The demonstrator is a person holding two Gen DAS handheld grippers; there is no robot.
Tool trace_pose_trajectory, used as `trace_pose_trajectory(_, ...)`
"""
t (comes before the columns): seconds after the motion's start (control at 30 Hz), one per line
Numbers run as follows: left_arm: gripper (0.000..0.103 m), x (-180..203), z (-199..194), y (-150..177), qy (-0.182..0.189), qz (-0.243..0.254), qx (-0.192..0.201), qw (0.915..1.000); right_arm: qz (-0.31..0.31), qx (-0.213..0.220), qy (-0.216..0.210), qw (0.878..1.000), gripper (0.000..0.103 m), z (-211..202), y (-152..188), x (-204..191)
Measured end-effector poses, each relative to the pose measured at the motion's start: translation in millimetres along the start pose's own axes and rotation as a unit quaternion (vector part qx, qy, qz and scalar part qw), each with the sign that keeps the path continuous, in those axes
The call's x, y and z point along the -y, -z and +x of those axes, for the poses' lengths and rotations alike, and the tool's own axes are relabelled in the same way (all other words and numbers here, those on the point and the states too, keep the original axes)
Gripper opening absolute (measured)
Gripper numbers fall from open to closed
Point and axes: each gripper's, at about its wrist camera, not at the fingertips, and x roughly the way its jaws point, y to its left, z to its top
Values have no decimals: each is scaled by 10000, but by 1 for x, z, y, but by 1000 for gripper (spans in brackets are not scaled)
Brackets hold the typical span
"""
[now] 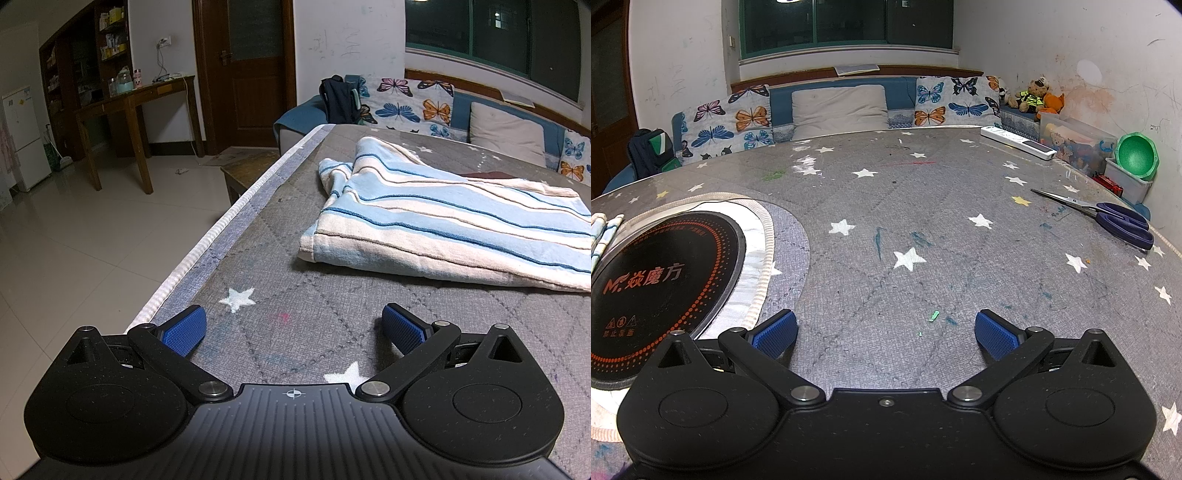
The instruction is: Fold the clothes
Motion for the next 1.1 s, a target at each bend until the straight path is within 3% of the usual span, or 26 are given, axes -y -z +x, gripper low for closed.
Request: trace_pose_trajectory(1.1, 103, 2, -1, 1, -62, 79, 27, 9999, -2, -1, 0, 10000, 103, 0, 0, -1)
